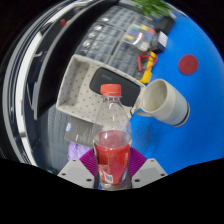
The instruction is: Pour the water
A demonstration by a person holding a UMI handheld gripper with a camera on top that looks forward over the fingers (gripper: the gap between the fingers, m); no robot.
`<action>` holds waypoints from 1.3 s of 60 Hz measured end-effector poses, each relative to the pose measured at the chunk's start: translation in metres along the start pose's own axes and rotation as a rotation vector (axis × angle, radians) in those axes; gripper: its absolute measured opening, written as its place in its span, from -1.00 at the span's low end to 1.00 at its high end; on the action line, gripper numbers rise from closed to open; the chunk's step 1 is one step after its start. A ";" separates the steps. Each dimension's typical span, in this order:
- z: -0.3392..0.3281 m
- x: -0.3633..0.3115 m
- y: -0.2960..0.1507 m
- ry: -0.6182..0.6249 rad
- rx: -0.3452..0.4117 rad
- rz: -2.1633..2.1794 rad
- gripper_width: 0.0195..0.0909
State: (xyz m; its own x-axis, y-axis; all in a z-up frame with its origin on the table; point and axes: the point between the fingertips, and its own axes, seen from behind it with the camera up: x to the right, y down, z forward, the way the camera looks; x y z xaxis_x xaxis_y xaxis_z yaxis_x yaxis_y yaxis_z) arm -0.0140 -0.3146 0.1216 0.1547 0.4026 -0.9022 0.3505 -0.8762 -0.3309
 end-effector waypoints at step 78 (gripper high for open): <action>-0.044 -0.016 -0.249 0.148 0.222 -0.691 -0.45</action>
State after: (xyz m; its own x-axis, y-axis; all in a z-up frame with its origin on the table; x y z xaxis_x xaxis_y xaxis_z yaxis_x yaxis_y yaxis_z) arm -0.0633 -0.0909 0.2309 0.0952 0.8995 -0.4265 0.2207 -0.4368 -0.8720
